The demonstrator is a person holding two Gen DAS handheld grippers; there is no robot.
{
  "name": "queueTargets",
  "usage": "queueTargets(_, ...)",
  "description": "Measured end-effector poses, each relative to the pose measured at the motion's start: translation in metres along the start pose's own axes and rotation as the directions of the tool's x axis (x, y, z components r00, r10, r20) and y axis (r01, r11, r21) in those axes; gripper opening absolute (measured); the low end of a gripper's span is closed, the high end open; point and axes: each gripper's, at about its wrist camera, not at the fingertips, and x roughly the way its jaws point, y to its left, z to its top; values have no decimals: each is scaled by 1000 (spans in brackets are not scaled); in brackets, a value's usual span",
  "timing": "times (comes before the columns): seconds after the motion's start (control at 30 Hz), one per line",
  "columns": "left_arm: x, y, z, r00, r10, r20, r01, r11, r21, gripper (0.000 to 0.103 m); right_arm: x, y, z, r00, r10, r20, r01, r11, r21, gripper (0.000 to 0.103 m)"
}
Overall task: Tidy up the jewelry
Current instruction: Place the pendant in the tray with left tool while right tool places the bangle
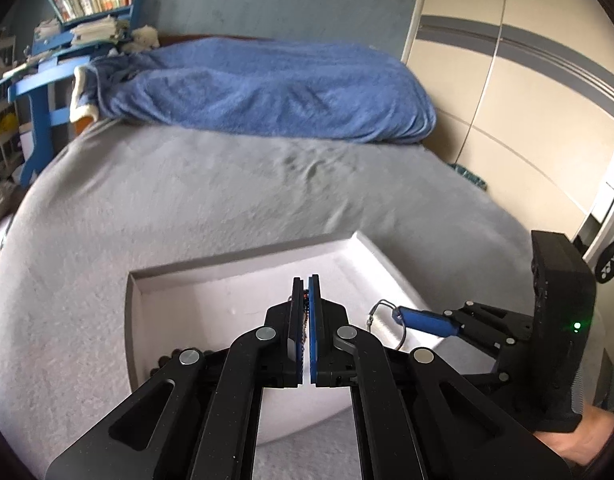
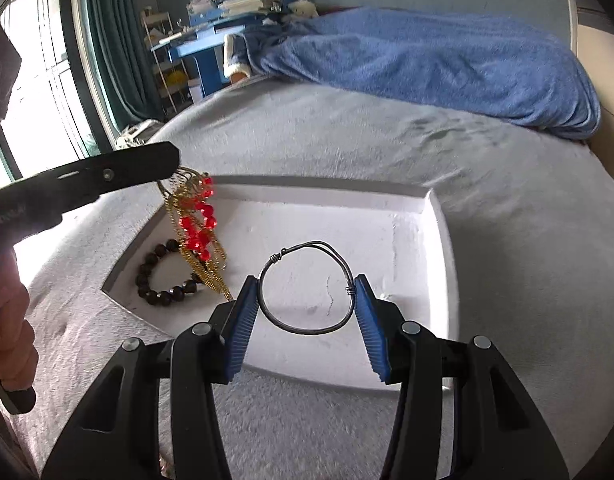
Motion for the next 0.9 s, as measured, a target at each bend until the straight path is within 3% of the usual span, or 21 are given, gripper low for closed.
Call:
queueTargets(0.27, 33, 17, -27, 994, 36, -104, -38, 999, -18, 3, 40, 0, -15, 995, -21, -100, 21, 1000, 1, 48)
queueTargets(0.5, 38, 20, -38, 987, 74, -141, -79, 996, -31, 5, 43, 2, -18, 993, -25, -115, 25, 1000, -2, 49)
queueTargets(0.6, 34, 23, -37, 987, 88, -135, -94, 995, -39, 26, 42, 2, -18, 993, -25, -117, 25, 1000, 1, 49)
queueTargets(0.73, 24, 26, -34, 991, 83, -109, -89, 995, -51, 42, 39, 2, -15, 994, -27, -109, 27, 1000, 0, 57)
queueTargets(0.83, 14, 28, -29, 994, 78, -77, -83, 995, -59, 70, 33, 2, -14, 995, -30, -95, 30, 1000, -5, 61)
queueTargets(0.9, 5, 29, -27, 995, 86, -52, -89, 994, -58, 77, 28, 2, -13, 996, -31, -81, 30, 1000, -6, 63)
